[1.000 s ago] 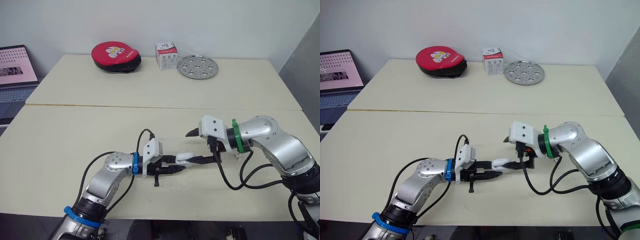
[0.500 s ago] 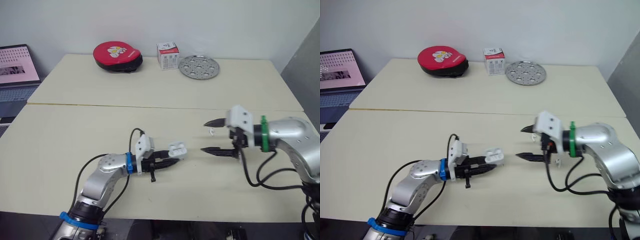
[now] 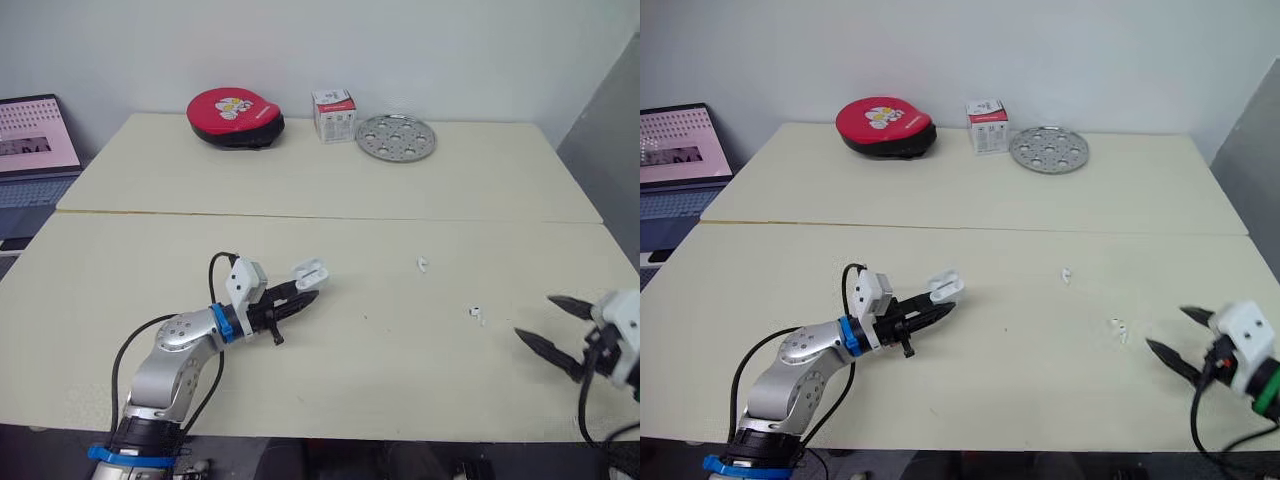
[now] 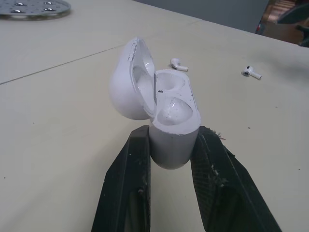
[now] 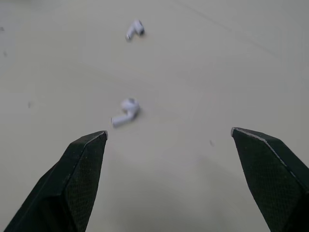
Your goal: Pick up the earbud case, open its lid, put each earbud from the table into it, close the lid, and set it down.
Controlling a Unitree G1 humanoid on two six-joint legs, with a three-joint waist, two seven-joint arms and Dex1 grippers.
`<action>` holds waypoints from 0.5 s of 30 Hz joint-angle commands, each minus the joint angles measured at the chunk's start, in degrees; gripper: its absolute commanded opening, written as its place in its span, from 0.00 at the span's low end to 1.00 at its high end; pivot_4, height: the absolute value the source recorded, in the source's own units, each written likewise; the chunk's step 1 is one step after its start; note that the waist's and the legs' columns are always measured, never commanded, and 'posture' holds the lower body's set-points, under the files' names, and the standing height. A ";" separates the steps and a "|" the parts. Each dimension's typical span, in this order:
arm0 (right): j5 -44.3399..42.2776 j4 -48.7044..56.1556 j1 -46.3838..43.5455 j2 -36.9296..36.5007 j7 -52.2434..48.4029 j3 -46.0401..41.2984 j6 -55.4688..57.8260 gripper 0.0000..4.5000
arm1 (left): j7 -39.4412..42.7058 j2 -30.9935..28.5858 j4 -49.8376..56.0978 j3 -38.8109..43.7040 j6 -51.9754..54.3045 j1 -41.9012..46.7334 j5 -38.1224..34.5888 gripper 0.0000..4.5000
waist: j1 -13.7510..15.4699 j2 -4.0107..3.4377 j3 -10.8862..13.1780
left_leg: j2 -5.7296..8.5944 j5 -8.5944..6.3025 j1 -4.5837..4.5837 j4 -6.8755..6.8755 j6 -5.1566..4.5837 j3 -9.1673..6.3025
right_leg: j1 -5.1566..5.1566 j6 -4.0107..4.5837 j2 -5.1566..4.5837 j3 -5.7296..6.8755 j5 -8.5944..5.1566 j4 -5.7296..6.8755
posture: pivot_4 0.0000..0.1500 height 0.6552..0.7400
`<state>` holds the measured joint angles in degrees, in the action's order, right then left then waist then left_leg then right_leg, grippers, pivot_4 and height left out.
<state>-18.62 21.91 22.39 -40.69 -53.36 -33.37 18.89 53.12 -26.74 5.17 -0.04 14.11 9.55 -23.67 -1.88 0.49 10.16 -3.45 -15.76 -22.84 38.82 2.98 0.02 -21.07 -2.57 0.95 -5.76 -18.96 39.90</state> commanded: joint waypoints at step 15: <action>-4.33 8.92 -8.32 -0.09 8.03 7.61 6.64 1.00 | -0.17 -1.08 -0.68 1.32 -2.57 0.50 0.34 0.18 | -0.47 -0.04 -0.02 | -0.03 0.00 0.00 -0.02 0.00 0.01 | -0.04 0.00 0.04 -0.06 0.00 0.04 | 1.00 1.00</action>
<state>-21.53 27.24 15.75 -40.22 -47.61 -27.30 22.70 53.08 -27.27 3.76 0.38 12.45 9.65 -23.43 -2.35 0.45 10.14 -3.47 -15.76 -22.84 38.80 2.98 0.04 -21.11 -2.58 0.98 -5.82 -18.96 39.94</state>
